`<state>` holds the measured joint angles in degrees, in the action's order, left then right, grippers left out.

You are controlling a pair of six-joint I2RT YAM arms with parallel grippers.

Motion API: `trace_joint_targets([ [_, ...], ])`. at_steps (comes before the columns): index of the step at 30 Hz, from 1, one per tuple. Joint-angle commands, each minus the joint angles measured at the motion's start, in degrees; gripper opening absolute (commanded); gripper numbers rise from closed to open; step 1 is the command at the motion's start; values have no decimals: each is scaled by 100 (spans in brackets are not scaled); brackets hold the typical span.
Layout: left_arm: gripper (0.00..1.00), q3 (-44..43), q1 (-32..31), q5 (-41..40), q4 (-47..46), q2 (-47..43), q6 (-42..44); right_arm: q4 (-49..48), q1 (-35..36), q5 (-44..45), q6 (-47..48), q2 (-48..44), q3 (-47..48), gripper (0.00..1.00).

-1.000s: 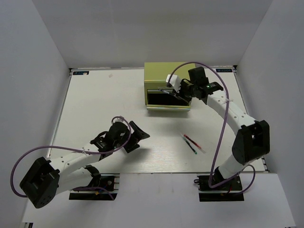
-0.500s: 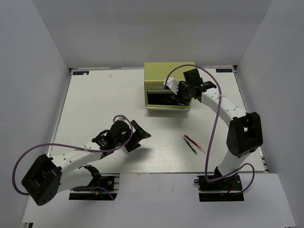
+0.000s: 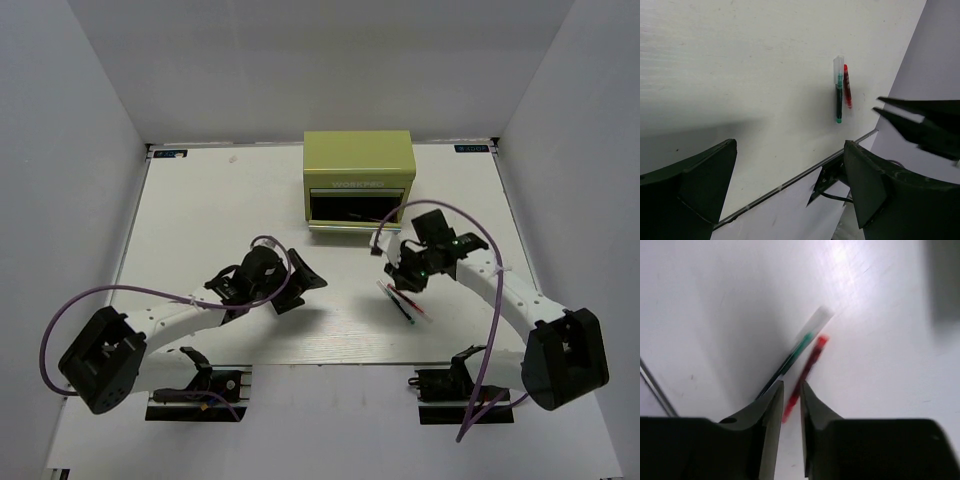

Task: Sort the stationery into containers
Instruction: Pick up the pen from the center of the board.

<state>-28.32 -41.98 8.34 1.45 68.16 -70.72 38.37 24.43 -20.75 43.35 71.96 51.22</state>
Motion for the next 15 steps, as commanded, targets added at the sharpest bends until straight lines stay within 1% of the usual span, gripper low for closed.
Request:
trace_joint_targets([
  [1, 97, -288, -39, 281, -233, 249, 155, 75, -34, 264, -301, -314, -568, 28],
  [2, 97, -341, -39, 361, -294, 320, 155, 22, -26, 395, -319, -384, -752, 36],
  [5, 96, -534, -39, 423, -295, 557, 216, -346, -52, 738, -433, -446, -1165, 42],
  [6, 96, -674, -39, 475, -295, 619, 216, -417, -61, 861, -503, -438, -1219, 42],
  [10, 95, -1123, -39, 423, 240, 830, 435, -751, -61, 1073, -608, -297, -1404, 45],
  [15, 94, -1589, -91, 423, 671, 1146, 621, -1085, -52, 1249, -740, -34, -1466, 45],
])
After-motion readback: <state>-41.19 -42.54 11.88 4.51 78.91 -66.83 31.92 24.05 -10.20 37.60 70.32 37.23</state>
